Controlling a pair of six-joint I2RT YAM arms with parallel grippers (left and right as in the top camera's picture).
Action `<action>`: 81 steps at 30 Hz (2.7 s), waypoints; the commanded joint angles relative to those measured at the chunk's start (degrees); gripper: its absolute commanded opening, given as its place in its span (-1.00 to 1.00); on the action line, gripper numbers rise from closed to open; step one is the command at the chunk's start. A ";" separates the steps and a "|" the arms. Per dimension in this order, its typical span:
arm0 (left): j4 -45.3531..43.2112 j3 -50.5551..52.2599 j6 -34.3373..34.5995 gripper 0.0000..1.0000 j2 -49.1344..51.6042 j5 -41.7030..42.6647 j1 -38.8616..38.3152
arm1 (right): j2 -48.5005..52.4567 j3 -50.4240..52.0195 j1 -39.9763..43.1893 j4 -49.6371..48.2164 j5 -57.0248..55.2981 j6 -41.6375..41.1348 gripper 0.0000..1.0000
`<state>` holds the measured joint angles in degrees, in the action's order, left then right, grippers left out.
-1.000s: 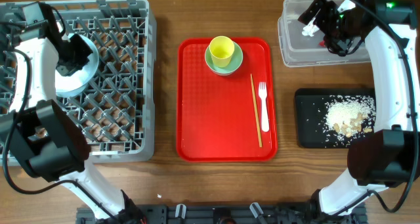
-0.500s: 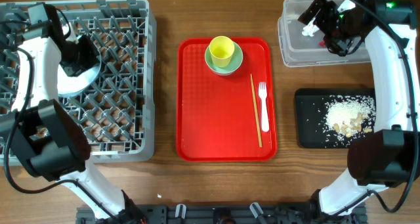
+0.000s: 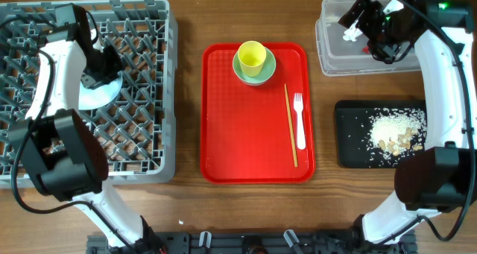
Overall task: Sort waste into correct bins and load items into the dishwasher rack
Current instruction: 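Release the plate and lift the left gripper out of the rack, then reach the left gripper over the yellow cup on the red tray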
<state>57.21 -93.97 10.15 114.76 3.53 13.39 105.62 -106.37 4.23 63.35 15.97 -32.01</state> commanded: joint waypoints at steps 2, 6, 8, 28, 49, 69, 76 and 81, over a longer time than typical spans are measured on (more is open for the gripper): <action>0.15 1.57 1.68 -0.92 2.47 -5.97 0.92 | -1.20 -0.39 -0.09 -0.11 -1.05 0.11 0.99; 0.72 1.90 1.57 -0.92 2.47 -4.76 1.07 | -1.20 -0.39 -0.09 -0.11 -1.05 0.13 0.99; 0.87 1.88 1.42 -0.92 2.47 -3.69 0.92 | -1.20 -0.39 -0.09 -0.11 -1.05 0.11 0.99; 0.55 -8.81 16.57 -0.92 -21.64 -0.79 8.39 | -1.20 -0.39 -0.09 -0.11 -1.05 0.11 0.99; 2.29 -8.79 4.22 -0.92 -6.01 25.03 22.77 | -1.20 -0.39 -0.09 -0.11 -1.05 0.09 0.99; 6.80 -8.81 2.78 -0.65 -25.59 30.73 21.38 | -1.20 -0.39 -0.09 -0.11 -1.05 0.11 1.00; 16.20 -8.79 8.31 1.00 -36.44 34.12 18.21 | -1.20 -0.39 -0.09 -0.13 -1.05 0.11 0.99; 26.88 -8.79 4.26 1.00 -36.57 34.56 5.49 | -1.20 -0.39 -0.09 -0.11 -1.05 0.11 1.00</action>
<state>80.36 -102.61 17.47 78.08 36.05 27.44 105.62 -106.37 4.23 63.35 15.99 -32.01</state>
